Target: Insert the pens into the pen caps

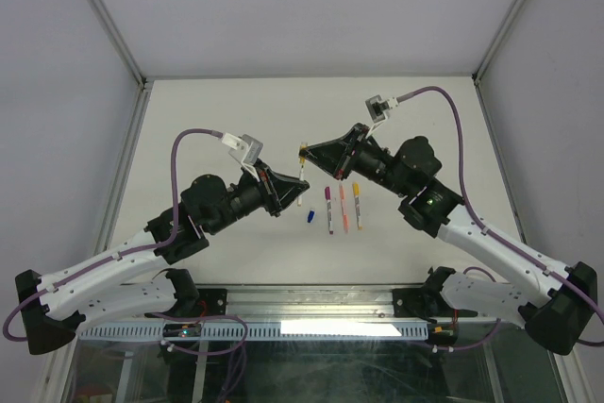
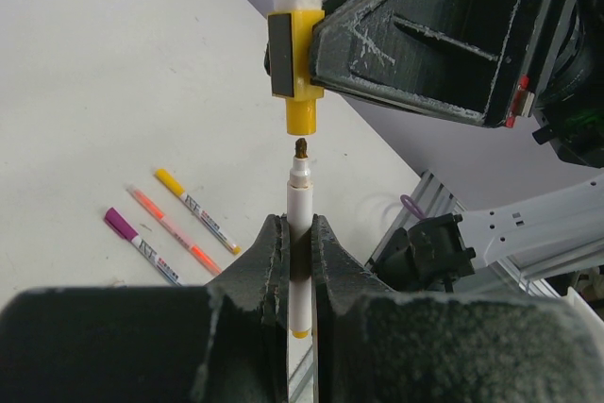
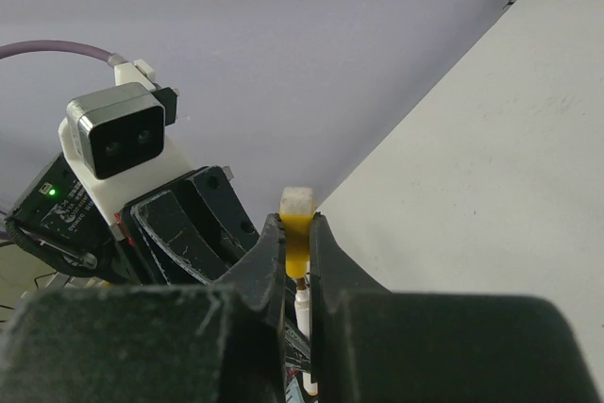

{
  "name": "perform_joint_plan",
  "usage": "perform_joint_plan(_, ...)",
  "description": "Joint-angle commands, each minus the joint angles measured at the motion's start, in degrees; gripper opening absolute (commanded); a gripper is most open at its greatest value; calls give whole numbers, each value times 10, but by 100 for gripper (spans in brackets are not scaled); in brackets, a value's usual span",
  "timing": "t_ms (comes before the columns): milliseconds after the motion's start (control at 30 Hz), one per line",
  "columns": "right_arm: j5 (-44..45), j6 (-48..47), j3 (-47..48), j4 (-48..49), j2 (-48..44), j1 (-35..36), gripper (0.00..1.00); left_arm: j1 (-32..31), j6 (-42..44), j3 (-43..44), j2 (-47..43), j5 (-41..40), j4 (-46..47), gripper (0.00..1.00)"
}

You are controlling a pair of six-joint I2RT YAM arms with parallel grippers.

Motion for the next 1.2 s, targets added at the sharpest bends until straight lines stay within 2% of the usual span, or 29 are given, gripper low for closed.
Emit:
perform_joint_plan(0,-13,0,-2,19,-3,-1,0,-3,6,4,-9,-4,29,0)
perform_joint_plan(1167,-13,-1,-24,-24,-10,-1,0,-3,8,18,1,-28,29,0)
